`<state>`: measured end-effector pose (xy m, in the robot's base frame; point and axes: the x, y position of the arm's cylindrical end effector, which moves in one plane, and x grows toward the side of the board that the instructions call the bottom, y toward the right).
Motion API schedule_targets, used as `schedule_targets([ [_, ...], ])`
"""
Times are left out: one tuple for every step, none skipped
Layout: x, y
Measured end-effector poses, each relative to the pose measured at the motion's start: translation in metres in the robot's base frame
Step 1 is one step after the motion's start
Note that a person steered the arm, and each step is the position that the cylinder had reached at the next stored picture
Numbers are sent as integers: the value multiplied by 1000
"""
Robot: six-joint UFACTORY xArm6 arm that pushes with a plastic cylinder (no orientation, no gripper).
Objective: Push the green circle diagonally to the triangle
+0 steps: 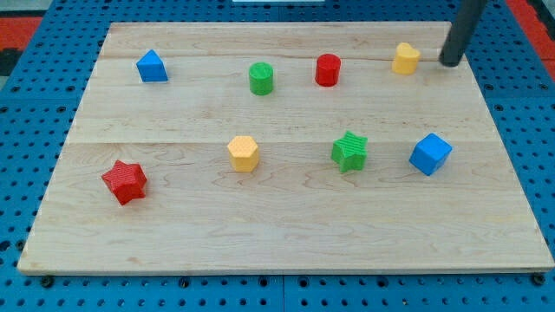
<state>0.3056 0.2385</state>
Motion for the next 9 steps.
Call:
schedule_targets([
  [29, -55],
  [38, -132],
  [45, -185],
  [58, -222],
  [42, -272],
  [13, -294],
  [11, -302],
  [22, -284],
  [-3, -281],
])
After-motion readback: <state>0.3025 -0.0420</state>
